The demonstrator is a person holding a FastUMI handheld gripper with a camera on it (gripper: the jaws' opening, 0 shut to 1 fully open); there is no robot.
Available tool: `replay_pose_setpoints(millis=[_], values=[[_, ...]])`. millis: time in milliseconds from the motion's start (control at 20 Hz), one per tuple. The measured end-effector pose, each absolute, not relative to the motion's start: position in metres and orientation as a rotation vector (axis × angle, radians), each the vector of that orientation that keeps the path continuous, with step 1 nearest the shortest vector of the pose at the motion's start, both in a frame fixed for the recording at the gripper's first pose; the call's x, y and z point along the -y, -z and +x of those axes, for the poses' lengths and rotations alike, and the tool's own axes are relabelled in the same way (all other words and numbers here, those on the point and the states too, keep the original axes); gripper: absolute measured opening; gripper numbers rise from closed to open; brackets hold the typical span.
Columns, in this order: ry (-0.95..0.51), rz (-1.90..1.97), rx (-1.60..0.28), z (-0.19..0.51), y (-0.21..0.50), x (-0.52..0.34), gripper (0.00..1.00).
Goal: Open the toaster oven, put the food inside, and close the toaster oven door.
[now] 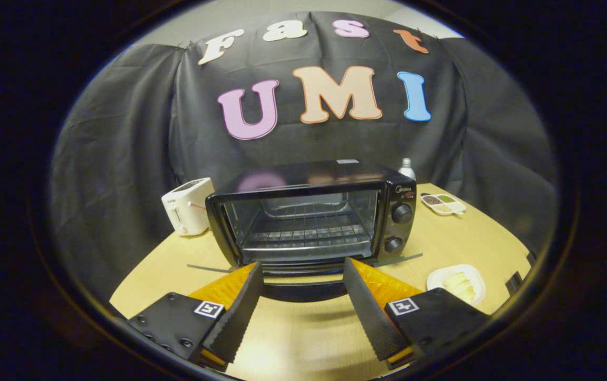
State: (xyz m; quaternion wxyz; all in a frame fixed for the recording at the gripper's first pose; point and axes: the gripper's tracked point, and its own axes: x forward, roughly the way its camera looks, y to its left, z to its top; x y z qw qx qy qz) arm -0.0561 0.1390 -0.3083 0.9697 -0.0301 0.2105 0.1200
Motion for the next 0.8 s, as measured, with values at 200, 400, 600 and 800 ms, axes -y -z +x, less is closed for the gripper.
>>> replay_pose_setpoints(millis=[200,400,600,800], values=[[-0.243,-0.08,-0.485,-0.065,0.318,-0.131,0.95],[-0.247,-0.058,-0.558,-0.073,0.33,-0.123,0.89],[-0.223,-0.035,-0.708,-0.093,0.364,-0.107,0.84],[-0.138,0.052,-0.935,-0.108,0.421,-0.082,0.84]])
